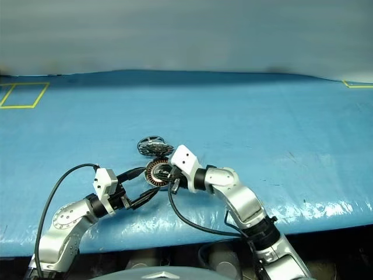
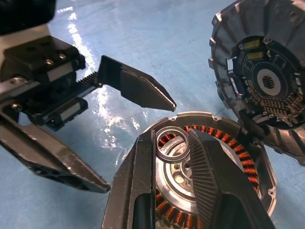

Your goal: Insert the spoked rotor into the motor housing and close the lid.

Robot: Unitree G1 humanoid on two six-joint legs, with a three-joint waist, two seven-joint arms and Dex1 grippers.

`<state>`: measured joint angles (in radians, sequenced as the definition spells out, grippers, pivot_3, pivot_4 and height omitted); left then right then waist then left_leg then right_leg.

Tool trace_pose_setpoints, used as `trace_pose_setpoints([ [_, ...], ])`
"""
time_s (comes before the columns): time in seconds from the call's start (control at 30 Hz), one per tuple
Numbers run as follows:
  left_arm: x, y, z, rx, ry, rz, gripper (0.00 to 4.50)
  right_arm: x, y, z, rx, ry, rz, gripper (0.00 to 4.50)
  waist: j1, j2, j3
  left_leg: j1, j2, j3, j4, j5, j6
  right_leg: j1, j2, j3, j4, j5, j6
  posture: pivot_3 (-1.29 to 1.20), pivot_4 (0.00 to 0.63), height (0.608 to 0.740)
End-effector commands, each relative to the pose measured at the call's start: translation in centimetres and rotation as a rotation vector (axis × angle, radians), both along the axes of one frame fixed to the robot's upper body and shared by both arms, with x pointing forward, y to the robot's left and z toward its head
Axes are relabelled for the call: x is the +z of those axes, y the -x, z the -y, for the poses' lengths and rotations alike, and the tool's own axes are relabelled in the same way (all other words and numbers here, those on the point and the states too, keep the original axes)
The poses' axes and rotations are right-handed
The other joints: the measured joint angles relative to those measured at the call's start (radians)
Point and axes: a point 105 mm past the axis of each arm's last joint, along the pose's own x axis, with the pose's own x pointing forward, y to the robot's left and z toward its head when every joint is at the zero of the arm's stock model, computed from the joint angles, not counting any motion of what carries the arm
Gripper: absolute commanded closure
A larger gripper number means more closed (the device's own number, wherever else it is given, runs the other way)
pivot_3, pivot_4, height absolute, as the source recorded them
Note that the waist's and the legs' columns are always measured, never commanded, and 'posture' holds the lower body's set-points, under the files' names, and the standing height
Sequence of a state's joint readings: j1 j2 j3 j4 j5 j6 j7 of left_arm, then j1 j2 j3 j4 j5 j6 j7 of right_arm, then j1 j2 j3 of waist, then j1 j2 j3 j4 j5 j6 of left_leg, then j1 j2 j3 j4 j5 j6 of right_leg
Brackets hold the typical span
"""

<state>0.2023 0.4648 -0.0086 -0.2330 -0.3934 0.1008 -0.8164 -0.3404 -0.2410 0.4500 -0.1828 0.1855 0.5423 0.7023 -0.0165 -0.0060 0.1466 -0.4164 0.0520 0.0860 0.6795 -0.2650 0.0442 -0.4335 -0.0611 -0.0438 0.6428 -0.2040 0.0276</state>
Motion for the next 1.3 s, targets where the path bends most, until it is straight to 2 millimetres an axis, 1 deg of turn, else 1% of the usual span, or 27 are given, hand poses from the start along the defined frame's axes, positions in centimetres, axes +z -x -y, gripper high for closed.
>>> trace_pose_setpoints([
  [0.03, 1.0, 0.1, -0.1, 0.006, 0.006, 0.050, 0.00, 0.1, -0.3, -0.6, 0.020, 0.018, 0.041, 3.84, 0.002, 0.000, 0.000, 0.000, 0.000, 0.000, 0.000, 0.000, 0.000, 0.000, 0.000, 0.000, 0.000, 0.000, 0.000, 0.00, 0.150, 0.740],
  [0.17, 0.7, 0.4, -0.3, 0.011, 0.002, 0.046, 0.00, -0.7, -0.9, -0.7, -0.011, 0.048, 0.039, 3.84, 0.003, 0.000, 0.000, 0.000, 0.000, 0.001, 0.000, 0.000, 0.000, 0.001, 0.000, 0.000, 0.000, -0.001, 0.001, 0.00, 0.150, 0.740],
  [0.23, 0.5, 0.5, -0.3, 0.012, 0.007, 0.046, 0.00, -1.2, -1.0, -0.2, -0.013, 0.087, 0.040, 3.84, 0.003, 0.000, 0.000, 0.001, 0.000, 0.000, 0.000, 0.000, 0.000, 0.001, 0.000, 0.000, 0.000, -0.001, 0.002, 0.00, 0.150, 0.740],
  [0.37, 0.1, 0.7, -0.5, 0.010, 0.008, 0.043, 0.00, -0.6, -1.0, 0.0, -0.022, 0.046, 0.027, 3.84, 0.003, 0.000, 0.000, 0.002, 0.000, 0.000, 0.000, 0.000, 0.000, 0.001, 0.000, 0.000, 0.000, -0.002, 0.003, 0.00, 0.150, 0.740],
  [0.57, -0.4, 0.5, -0.5, 0.004, 0.012, 0.041, 0.00, -0.6, -1.0, -0.3, -0.041, 0.025, -0.020, 3.84, 0.003, 0.000, 0.000, 0.001, 0.000, 0.000, 0.000, 0.000, 0.000, 0.001, 0.000, 0.000, 0.000, -0.002, 0.003, 0.00, 0.150, 0.740],
  [0.67, -0.7, 0.4, -0.5, 0.002, 0.014, 0.039, 0.00, -0.9, -1.3, -0.2, -0.056, 0.059, -0.002, 3.84, 0.003, 0.000, 0.000, 0.001, 0.000, 0.000, 0.000, 0.000, 0.000, 0.001, 0.000, 0.000, 0.000, -0.001, 0.001, 0.00, 0.150, 0.740],
  [0.9, -1.3, 0.4, -0.8, -0.002, 0.009, 0.034, 0.00, -1.3, -2.0, 0.2, -0.101, 0.079, 0.000, 3.84, 0.002, 0.000, 0.000, 0.002, 0.000, 0.000, 0.000, 0.000, 0.000, 0.001, 0.000, 0.000, 0.000, -0.001, 0.002, 0.00, 0.150, 0.740],
  [1.3, -2.0, 0.6, -1.2, -0.008, 0.003, 0.033, 0.00, -1.6, -1.6, 0.0, -0.092, 0.090, -0.004, 3.84, 0.003, 0.000, 0.000, 0.002, 0.001, 0.000, 0.001, 0.000, 0.000, 0.001, 0.000, -0.001, 0.001, -0.001, 0.002, 0.00, 0.150, 0.740],
])
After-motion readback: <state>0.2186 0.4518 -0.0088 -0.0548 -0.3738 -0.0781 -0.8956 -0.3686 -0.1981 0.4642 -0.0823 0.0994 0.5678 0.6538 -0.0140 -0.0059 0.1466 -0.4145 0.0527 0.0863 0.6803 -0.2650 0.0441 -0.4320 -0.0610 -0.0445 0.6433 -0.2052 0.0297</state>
